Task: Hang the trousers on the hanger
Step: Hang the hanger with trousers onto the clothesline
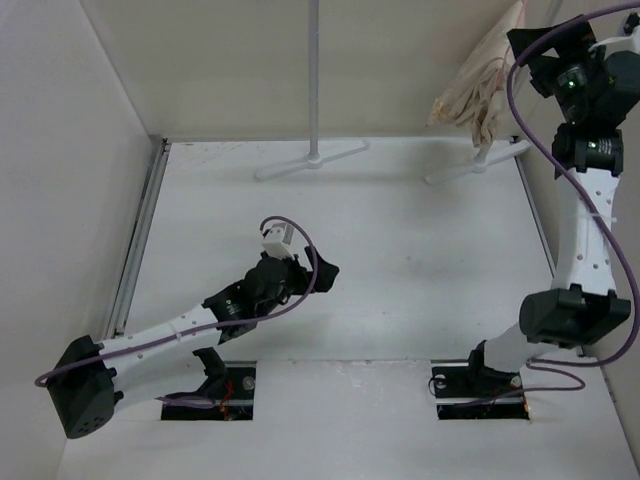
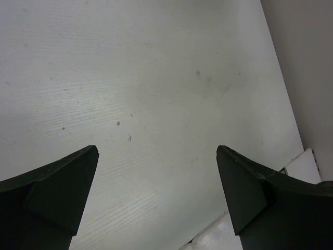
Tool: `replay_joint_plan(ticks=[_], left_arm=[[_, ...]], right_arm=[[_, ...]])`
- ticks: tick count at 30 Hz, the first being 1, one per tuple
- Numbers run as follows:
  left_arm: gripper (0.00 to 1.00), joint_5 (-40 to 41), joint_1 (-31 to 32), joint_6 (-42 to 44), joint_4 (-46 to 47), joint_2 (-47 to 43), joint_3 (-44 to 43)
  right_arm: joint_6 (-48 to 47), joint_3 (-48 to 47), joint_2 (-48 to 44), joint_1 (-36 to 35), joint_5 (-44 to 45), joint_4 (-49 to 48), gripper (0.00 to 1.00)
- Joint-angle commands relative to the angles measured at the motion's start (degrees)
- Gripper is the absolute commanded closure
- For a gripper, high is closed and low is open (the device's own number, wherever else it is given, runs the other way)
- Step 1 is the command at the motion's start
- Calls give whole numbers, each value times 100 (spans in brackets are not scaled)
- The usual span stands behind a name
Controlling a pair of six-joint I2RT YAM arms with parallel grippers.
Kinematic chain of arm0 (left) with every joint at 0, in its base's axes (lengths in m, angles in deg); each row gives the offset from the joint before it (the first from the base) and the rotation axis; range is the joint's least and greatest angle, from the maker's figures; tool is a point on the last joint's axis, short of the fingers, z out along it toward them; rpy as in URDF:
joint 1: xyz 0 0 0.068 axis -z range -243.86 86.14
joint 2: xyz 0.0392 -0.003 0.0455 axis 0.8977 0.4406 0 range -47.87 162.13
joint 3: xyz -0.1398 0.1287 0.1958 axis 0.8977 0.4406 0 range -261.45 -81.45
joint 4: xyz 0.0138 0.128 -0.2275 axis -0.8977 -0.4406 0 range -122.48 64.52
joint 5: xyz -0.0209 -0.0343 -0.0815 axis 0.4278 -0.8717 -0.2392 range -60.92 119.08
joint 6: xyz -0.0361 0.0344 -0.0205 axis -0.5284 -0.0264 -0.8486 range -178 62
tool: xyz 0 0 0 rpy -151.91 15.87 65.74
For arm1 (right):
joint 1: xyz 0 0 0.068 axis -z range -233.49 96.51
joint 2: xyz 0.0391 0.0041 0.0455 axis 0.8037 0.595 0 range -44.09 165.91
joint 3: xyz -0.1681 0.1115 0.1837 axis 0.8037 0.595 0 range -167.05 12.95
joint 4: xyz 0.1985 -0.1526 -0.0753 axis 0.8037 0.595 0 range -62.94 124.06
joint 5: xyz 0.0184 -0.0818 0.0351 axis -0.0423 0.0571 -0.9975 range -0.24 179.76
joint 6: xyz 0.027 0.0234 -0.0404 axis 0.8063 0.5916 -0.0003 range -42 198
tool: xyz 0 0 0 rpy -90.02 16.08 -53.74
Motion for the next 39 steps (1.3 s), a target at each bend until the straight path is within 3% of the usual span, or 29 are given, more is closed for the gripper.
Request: replay_joint_plan(ticks=[1,5,9,16,24,25,27,28,29,31,36,39], left_arm=[[0,166,-207,23,-250,-251,-209],[0,386,-418,50,-838,-409,-358],[0,684,-577,67,-1401,-480,-534],[0,1177,-621,120,-1991,-664,-754],[0,1696,-1129,103,-2246,-1121,-253],[0,1713,-1261,85,-2316,-1139,-201],[0,1705,-1507,59,-2387,-1122,-113],[0,1661,-1587,41,-2404,-1104,-86],[0,1643,-1622,24,-2404,-1069,-68],[0,1591,-1614,-3,-2361,-1016,-68],[0,1591,-1509,-3,-2229,-806,-174],[0,1625,-1386,-3,-2167,-612,-218]], right_arm=[[-200,437,-996,133,339,-527,0],[-499,1473,-1998,141,848,-545,0],[-544,3439,-3429,28,1507,-781,0],[-438,7554,-5944,-1780,2649,-1477,0],[-869,8840,-6597,-3294,4082,-405,2],[-869,8954,-6579,-3426,4232,-404,18],[-843,9183,-6553,-3602,4540,-413,66],[-747,9184,-6535,-3655,4558,-352,78],[-711,9158,-6509,-3725,4489,-360,81],[-754,9131,-6378,-3883,4400,-465,80],[-781,9087,-5991,-3919,4391,-492,65],[-833,9061,-6016,-3972,4435,-510,45]])
